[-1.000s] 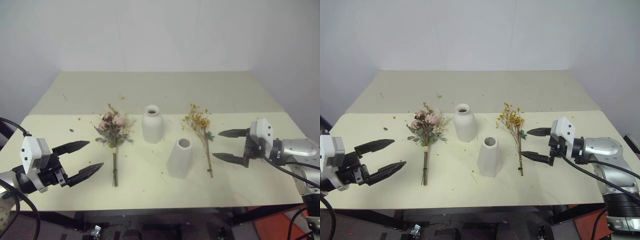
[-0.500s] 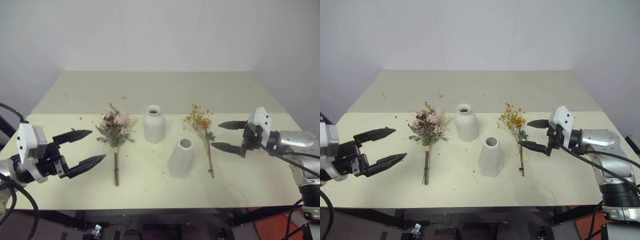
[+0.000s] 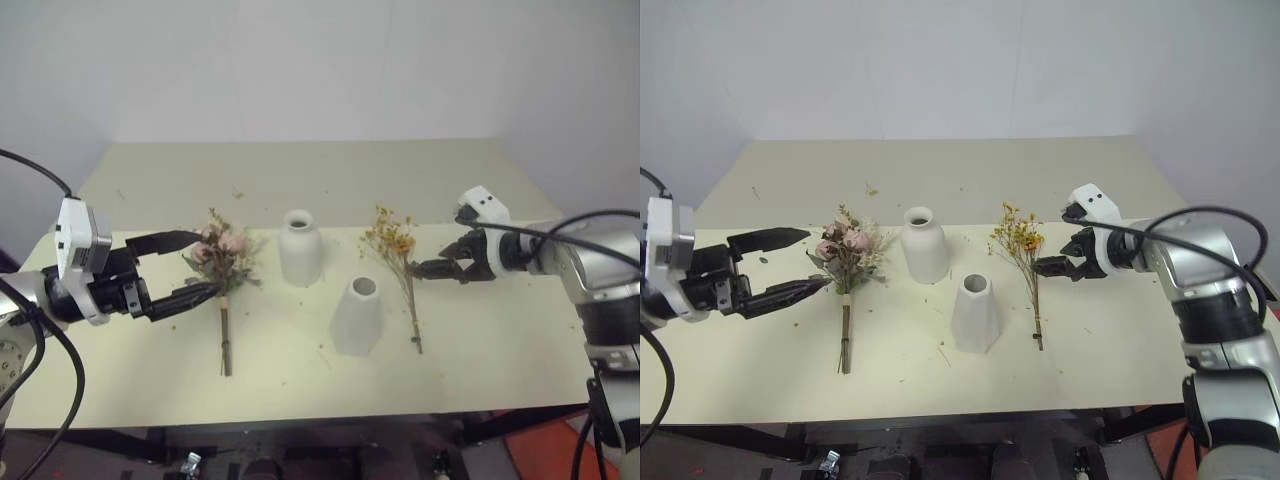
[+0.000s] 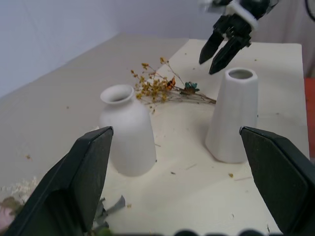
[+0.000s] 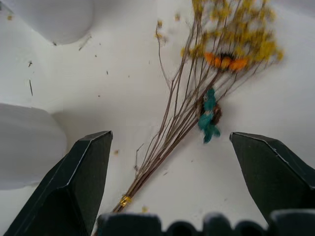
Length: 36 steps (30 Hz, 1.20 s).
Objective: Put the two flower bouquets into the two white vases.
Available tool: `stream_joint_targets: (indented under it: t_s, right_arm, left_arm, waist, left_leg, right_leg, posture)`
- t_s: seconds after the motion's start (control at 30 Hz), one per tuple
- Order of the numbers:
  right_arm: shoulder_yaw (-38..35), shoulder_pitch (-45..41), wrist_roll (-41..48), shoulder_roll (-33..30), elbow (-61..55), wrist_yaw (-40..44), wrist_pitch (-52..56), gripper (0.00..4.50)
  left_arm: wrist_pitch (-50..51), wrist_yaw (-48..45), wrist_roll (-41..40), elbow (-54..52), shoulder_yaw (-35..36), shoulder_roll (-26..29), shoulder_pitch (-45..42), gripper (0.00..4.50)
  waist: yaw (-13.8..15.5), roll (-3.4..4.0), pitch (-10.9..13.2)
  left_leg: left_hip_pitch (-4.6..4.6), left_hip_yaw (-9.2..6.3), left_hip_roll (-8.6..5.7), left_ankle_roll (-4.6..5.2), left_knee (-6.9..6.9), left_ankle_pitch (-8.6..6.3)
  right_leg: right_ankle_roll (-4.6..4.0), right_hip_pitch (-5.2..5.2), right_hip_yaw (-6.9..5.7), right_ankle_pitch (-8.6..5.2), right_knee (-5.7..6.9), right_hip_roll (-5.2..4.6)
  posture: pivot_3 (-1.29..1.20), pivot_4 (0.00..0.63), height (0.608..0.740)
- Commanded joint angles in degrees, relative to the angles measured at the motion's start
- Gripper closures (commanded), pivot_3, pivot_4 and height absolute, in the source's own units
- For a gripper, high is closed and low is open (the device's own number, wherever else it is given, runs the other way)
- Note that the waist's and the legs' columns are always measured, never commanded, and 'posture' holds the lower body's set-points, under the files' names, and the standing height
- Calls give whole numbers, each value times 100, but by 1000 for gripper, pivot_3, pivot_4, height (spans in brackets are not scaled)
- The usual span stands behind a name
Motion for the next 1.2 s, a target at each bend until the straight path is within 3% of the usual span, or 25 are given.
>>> stream_joint_targets:
  t_s: [0.03, 0.27, 0.47, 0.63, 0.93, 1.2]
  right_arm:
    - [434, -419, -196, 134, 648, 29, 186, 0]
    - [1242, -854, -687, 682, 1807, 172, -332, 0]
    - [1505, -1072, -1101, 1218, 2641, 308, -949, 0]
    - [1413, -1182, -1401, 1449, 3136, 340, -1282, 1219]
    - [591, -1517, -1577, 1602, 3766, -216, -1436, 4379]
    - [-1407, -1826, -1070, 1655, 4074, -1720, -2036, 4447]
  left_arm:
    - [-80, -287, 8, 209, -214, 121, -479, 14]
    - [-237, -633, 254, 485, -617, 35, -952, 14]
    - [-325, -672, 373, 501, -622, -50, -919, 14]
    - [-343, -652, 393, 444, -513, -39, -820, 0]
    - [-373, -593, 418, 384, -416, -46, -691, 0]
    - [-415, -609, 455, 509, -417, -51, -742, 0]
  waist:
    - [2, 0, 0]
    - [-24, 1, 0]
    - [-36, 0, 0]
    - [-36, 0, 0]
    - [-39, 1, 0]
    - [-31, 2, 1]
  left_leg:
    - [-1, 0, -1, 0, 1, 0]
    - [-11, 0, 1, 0, 1, 0]
    - [-9, -1, 1, 0, 2, 0]
    - [0, -1, 2, 0, 3, 1]
    - [-1, -1, 2, 0, 2, 0]
    - [-9, -1, 1, 0, 1, 0]
  right_leg:
    - [1, 0, 0, 1, 0, -1]
    - [4, -14, 1, 3, 4, 3]
    - [6, -14, 1, 4, 10, 3]
    - [7, -8, 1, 6, 14, 4]
    - [6, -9, 1, 6, 14, 4]
    - [5, -12, 1, 7, 9, 4]
  posture:
    - [0, 150, 740]
    - [0, 150, 740]
    - [0, 150, 740]
    - [0, 150, 740]
    - [0, 150, 740]
    - [0, 150, 740]
